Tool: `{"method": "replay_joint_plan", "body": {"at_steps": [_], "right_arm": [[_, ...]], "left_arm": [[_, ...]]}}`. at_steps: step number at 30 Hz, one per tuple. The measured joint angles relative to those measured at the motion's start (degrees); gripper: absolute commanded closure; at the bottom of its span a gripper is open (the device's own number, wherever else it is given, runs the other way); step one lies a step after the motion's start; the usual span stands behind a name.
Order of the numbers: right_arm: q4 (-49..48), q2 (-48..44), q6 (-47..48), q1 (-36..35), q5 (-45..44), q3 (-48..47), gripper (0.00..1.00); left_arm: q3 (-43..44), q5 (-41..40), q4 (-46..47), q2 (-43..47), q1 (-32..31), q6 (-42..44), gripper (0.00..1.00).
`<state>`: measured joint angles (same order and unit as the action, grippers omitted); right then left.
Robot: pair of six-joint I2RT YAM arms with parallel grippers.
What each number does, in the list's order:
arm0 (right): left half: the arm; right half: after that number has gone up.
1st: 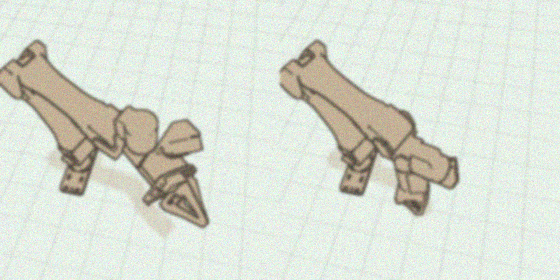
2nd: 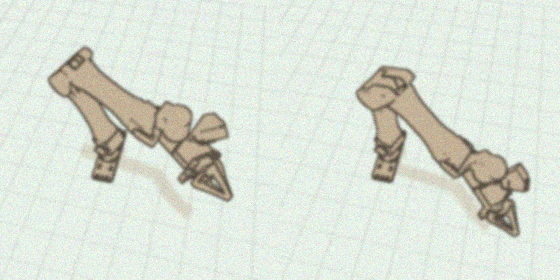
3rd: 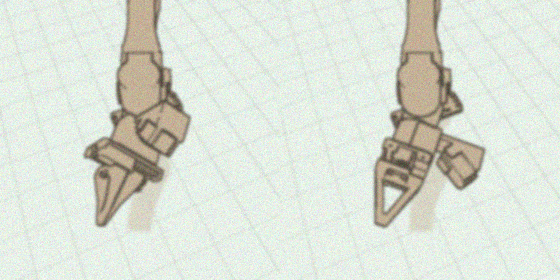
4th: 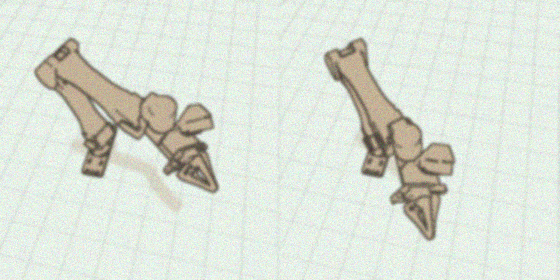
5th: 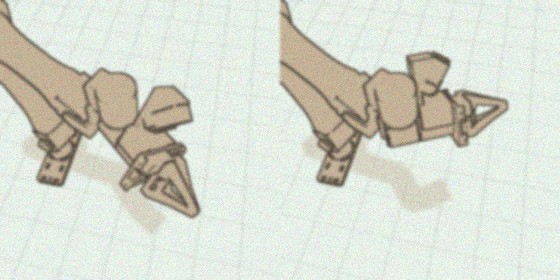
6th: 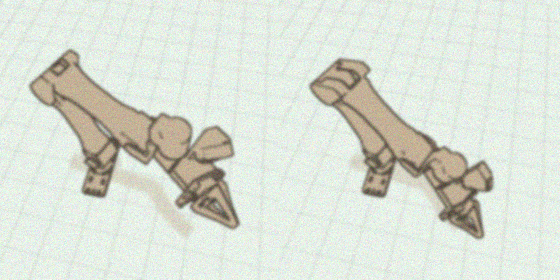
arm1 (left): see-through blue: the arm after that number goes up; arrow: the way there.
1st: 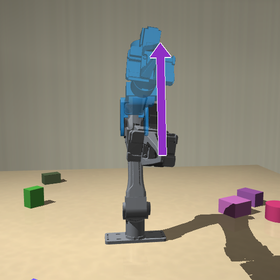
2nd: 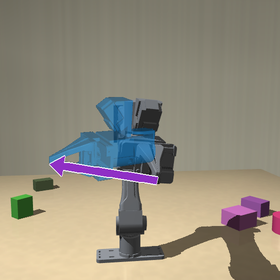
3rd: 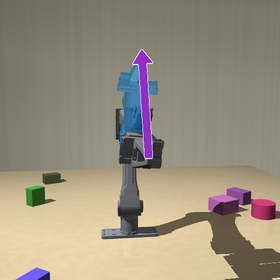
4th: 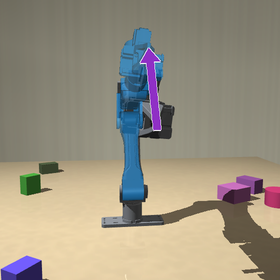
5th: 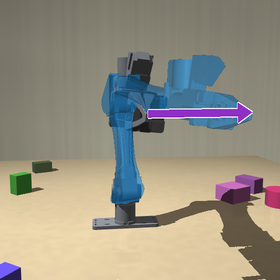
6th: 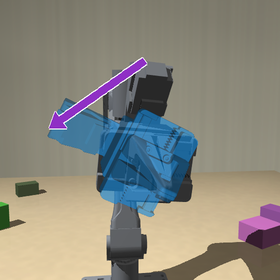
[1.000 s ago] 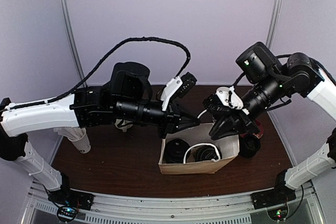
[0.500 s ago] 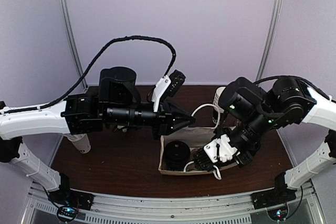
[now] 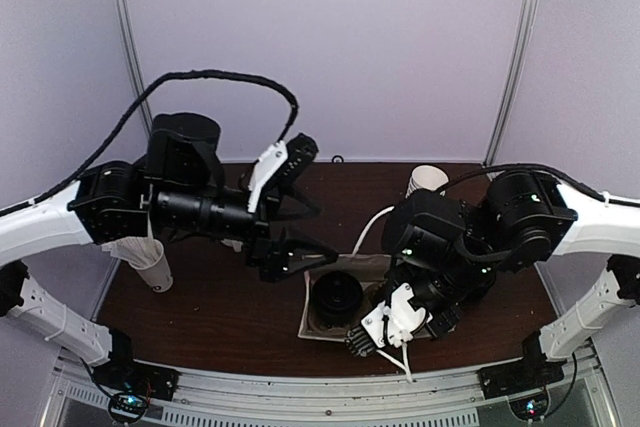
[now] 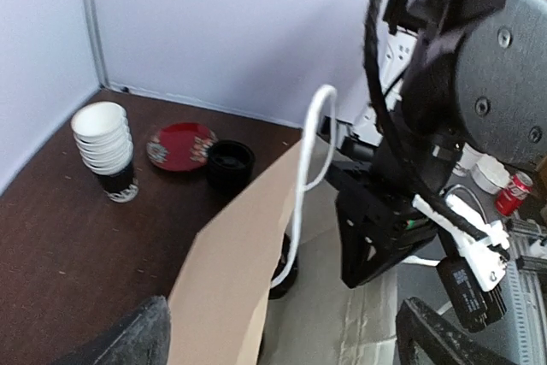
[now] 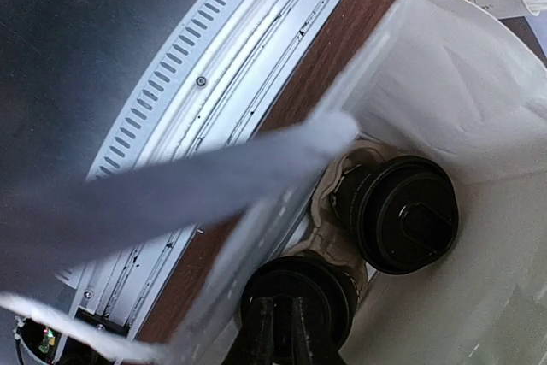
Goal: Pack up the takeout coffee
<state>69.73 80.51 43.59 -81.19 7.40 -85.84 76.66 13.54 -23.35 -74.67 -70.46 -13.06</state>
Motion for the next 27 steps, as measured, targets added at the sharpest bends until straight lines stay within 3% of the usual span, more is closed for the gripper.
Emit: {"method": "replay_joint_plan", "body": {"at_steps": [5, 10, 15, 18, 27], "right_arm": [[-0.2, 2.9, 0.0, -2.2, -3.3, -0.1, 0.87], [-0.4, 5.7, -0.5, -5.0, -3.1, -0.1, 0.87], [-0.7, 5.3, -0.9, -5.9, -2.2, 0.1, 0.86], [-1.5, 5.1, -1.4, -6.2, -2.2, 0.7, 0.81], [-3.0, 6.0, -0.7, -13.6, -2.8, 5.4, 0.8]], "left_arm": [[-6.2, -6.4, 2.1, 8.0, 10.2, 0.8, 0.03], [-7.7, -9.9, 4.6, 0.0, 18.9, 0.8, 0.07], [-9.1, -7.8, 5.0, -8.5, 19.7, 0.7, 0.1], [-11.9, -5.8, 7.1, -9.6, 19.7, -0.7, 0.1], [-14.5, -2.3, 13.4, -14.3, 19.6, -3.2, 0.11]]}}
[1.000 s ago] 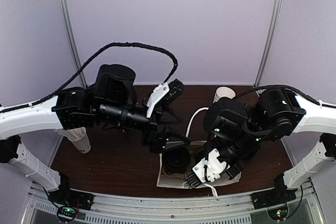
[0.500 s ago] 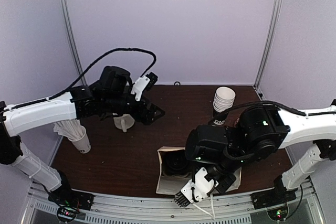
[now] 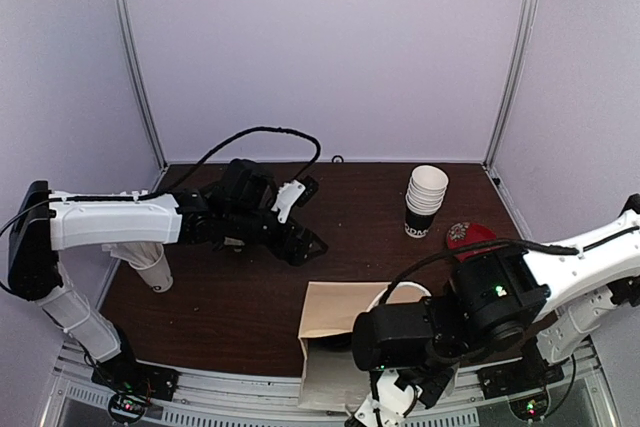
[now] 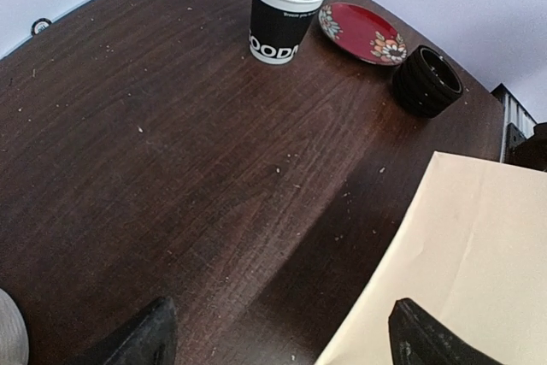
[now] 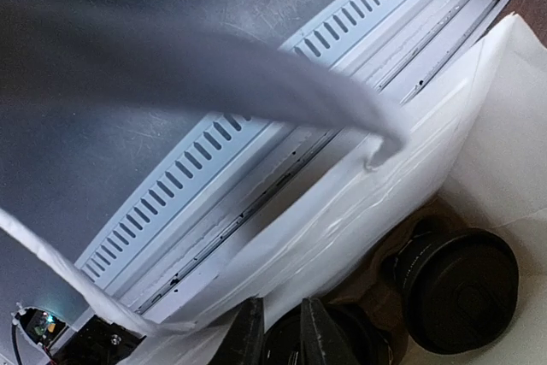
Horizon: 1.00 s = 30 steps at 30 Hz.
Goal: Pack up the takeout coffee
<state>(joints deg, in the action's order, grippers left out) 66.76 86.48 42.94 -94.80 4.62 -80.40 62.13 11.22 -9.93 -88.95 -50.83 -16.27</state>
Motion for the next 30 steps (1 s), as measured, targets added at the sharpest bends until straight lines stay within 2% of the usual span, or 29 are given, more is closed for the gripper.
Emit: {"method": "replay_joint_plan", "body": {"at_steps": [9, 15, 18, 21, 23, 30], "right_arm": [[-2.7, 0.1, 0.4, -0.4, -6.3, 1.5, 0.81], [-4.3, 0.1, 0.0, -0.4, -9.9, 1.0, 0.75], [-5.8, 0.1, -0.4, -0.3, -13.2, 1.0, 0.69], [-8.0, 0.1, -0.7, 0.0, -16.7, 1.0, 0.53], [-9.6, 0.2, -1.0, 0.5, -18.4, 1.1, 0.48], [-14.6, 1.6, -1.5, 2.8, -21.7, 3.0, 0.42]], "left_arm": [[-0.5, 2.0, 2.4, -1.5, 0.0, -0.8, 0.13], [-2.1, 3.7, 3.6, -3.7, -0.2, -2.8, 0.17], [-2.5, 4.6, 3.9, -5.0, -0.8, -3.4, 0.19], [-2.5, 5.7, 3.9, -5.6, -1.4, -3.7, 0.21], [-2.5, 6.4, 4.1, -5.6, -1.9, -3.9, 0.22], [-2.9, 8.1, 5.3, -5.6, -2.2, -4.5, 0.24]]}}
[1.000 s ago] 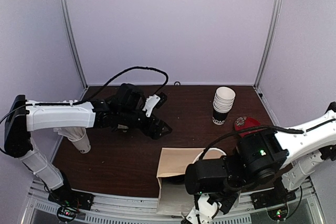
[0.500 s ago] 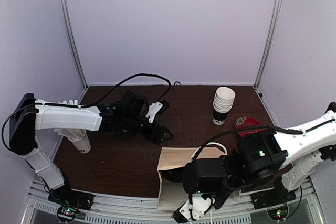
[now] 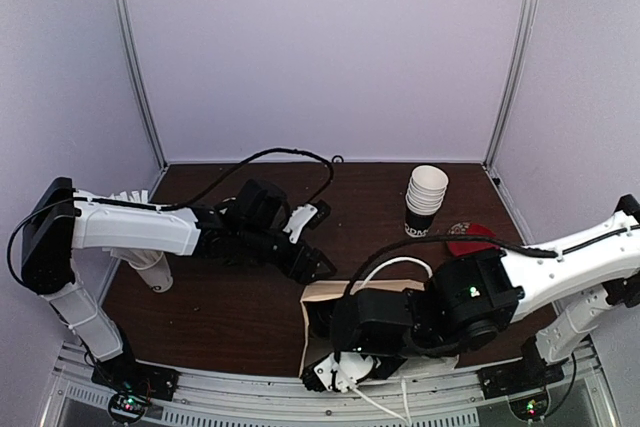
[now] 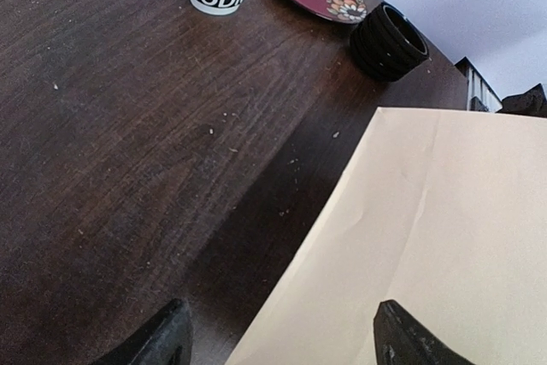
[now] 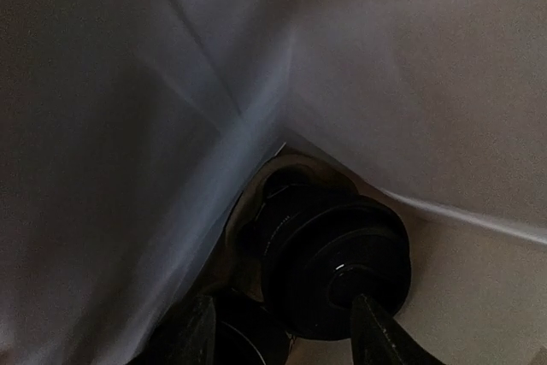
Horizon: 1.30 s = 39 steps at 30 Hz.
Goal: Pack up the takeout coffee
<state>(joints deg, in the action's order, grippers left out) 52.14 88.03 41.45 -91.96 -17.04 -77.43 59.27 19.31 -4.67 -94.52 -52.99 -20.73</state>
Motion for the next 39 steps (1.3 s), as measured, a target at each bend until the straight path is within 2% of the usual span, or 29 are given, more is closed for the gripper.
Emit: {"method": "replay_joint_plan", "body": {"at_steps": [4, 9, 18, 25, 34, 36, 39], "right_arm": [[-3.1, 1.8, -0.4, 0.6, -1.3, 2.1, 0.43], [-5.7, 3.5, -0.8, 0.6, -2.2, 4.1, 0.54], [-2.7, 3.8, -1.6, 1.1, 2.3, 4.2, 0.61], [1.6, 4.2, -1.9, 3.0, 8.3, 2.1, 0.77], [9.4, 6.1, -0.4, 5.7, 17.4, -3.5, 0.79], [10.9, 7.0, 0.2, 5.7, 18.6, -4.5, 0.76], [12.9, 7.7, 0.7, 5.7, 18.9, -5.7, 0.67]], "left_arm": [[-0.5, 0.7, 1.0, 0.0, -0.2, -0.2, 0.25], [-1.2, 1.1, 2.0, 0.0, -0.2, -0.5, 0.25], [-1.4, 1.5, 2.5, -0.3, -0.3, -0.6, 0.26], [-0.3, 3.5, 2.9, -2.7, -0.3, -0.9, 0.29], [0.4, 4.2, 2.9, -3.2, -0.2, -1.0, 0.29], [0.4, 4.3, 2.8, -3.2, -0.3, -0.9, 0.28], [1.2, 4.3, 1.1, -3.2, -0.2, -0.7, 0.24]]}}
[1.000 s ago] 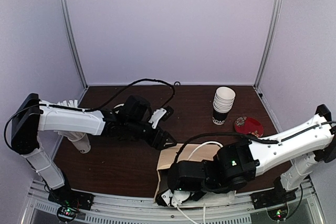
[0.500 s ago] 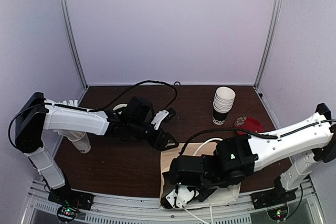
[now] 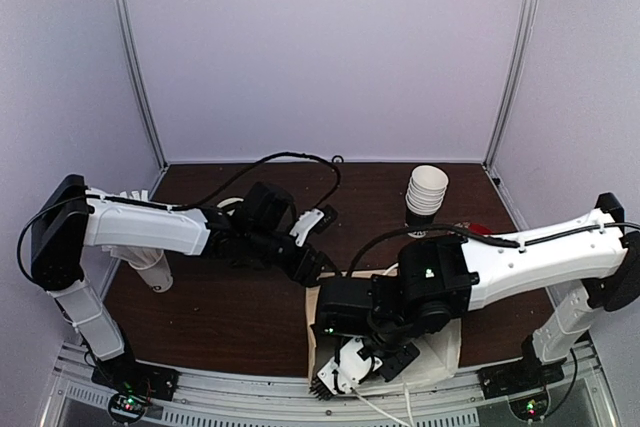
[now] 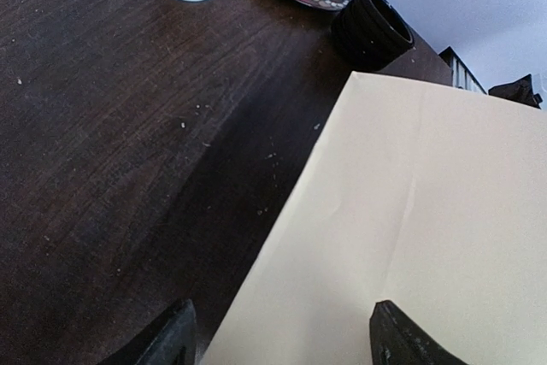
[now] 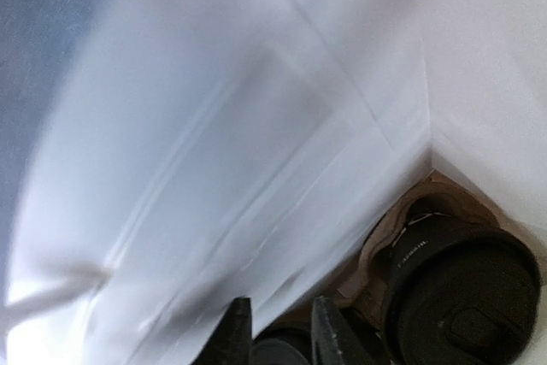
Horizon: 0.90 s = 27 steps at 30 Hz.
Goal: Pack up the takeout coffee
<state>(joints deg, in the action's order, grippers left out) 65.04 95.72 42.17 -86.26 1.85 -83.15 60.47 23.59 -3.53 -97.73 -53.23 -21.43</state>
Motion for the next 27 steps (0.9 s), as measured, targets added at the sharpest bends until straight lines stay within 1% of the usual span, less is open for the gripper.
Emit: {"method": "replay_joint_plan", "body": {"at_steps": [3, 7, 12, 14, 18, 19, 21, 22, 27], "right_arm": [[2.8, 0.0, 0.5, 0.1, 0.1, -3.3, 0.57], [4.2, 0.0, 1.3, 0.7, -0.9, -8.1, 0.48], [4.0, 0.0, 1.3, 2.5, -4.3, -9.5, 0.3], [3.7, 0.0, 1.3, 3.0, -5.9, -9.5, 0.26], [2.3, 0.0, 1.6, 3.6, -9.2, -9.4, 0.23], [1.8, 0.0, 1.6, 3.9, -9.8, -9.1, 0.19], [0.9, 0.0, 1.5, 4.2, -10.5, -8.7, 0.02], [0.4, 0.0, 1.6, 4.5, -10.8, -8.4, 0.01], [-1.6, 0.0, 2.0, 7.3, -10.8, -7.7, 0.0]], "left_arm": [[1.2, -0.2, -1.7, 0.0, 0.0, 0.4, 0.24], [3.2, 0.0, -4.2, -0.2, 0.1, 0.8, 0.24], [5.6, 1.4, -6.0, -1.6, 0.4, 1.7, 0.24], [5.8, 2.0, -6.3, -2.0, 0.4, 2.0, 0.25], [6.3, 3.3, -7.0, -3.0, 0.8, 2.3, 0.25], [6.4, 3.5, -7.1, -3.1, 1.0, 2.4, 0.25], [6.5, 3.7, -7.1, -3.2, 1.4, 2.6, 0.25], [6.5, 3.7, -7.1, -3.2, 1.6, 2.7, 0.25], [6.5, 4.2, -7.3, -3.3, 2.4, 3.1, 0.25]]}}
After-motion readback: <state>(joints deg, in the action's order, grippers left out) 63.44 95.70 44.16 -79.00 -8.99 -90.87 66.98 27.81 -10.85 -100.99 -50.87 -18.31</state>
